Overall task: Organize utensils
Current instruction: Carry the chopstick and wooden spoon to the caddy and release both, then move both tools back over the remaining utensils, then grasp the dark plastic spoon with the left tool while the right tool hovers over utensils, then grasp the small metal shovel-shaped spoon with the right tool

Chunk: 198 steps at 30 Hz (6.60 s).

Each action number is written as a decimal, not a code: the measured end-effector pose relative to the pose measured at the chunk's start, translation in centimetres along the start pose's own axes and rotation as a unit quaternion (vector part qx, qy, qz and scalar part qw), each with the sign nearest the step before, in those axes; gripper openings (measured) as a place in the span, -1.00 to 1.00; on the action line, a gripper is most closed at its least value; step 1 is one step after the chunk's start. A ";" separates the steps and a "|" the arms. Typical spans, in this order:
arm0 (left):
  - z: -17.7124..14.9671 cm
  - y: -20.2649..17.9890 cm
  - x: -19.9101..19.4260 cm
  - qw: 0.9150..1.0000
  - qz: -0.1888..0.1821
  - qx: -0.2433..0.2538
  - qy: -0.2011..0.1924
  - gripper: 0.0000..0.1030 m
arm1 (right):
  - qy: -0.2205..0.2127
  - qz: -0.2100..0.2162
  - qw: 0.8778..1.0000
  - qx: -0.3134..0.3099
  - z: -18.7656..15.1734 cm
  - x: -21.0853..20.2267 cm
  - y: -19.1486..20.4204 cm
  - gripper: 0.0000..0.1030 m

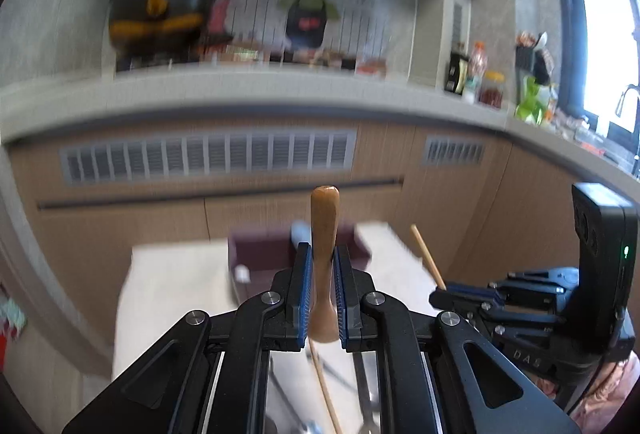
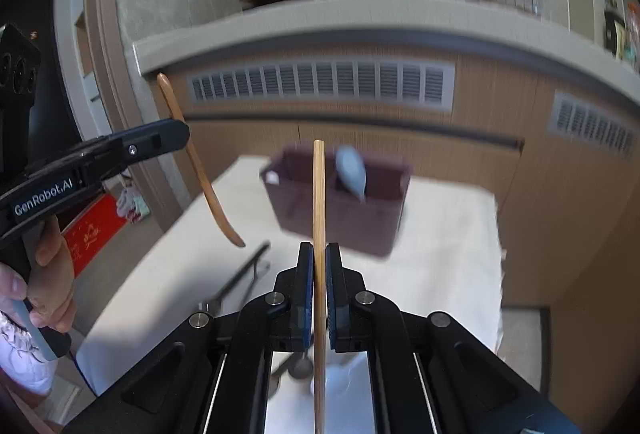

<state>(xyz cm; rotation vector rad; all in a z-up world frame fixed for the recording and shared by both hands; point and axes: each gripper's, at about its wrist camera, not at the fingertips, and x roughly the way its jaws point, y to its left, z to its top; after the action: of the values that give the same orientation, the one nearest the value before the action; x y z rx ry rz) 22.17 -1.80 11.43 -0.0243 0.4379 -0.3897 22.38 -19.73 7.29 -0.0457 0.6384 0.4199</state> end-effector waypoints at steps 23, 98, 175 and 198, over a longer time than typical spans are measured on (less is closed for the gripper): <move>3.8 8.2 15.7 0.998 0.001 -0.059 0.025 -0.78 | -0.128 -0.027 0.991 0.017 11.4 12.0 -5.9 -0.88; -15.2 7.3 14.4 0.936 0.044 -0.029 0.347 -0.36 | 0.179 -0.081 0.980 0.019 -13.0 9.2 -2.9 -0.85; -12.1 8.9 3.9 0.979 0.044 -0.126 0.157 -0.76 | 0.173 0.075 0.982 0.015 -7.9 13.1 4.9 -0.50; -15.3 10.7 13.0 0.926 0.057 -0.124 0.353 -0.30 | 0.198 0.033 0.980 -0.013 -7.7 14.6 4.6 -0.89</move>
<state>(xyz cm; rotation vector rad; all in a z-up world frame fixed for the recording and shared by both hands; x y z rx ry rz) 30.48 4.20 -8.90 -0.1053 1.1968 -0.2153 26.71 -11.47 -7.04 -0.1366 1.0286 0.4874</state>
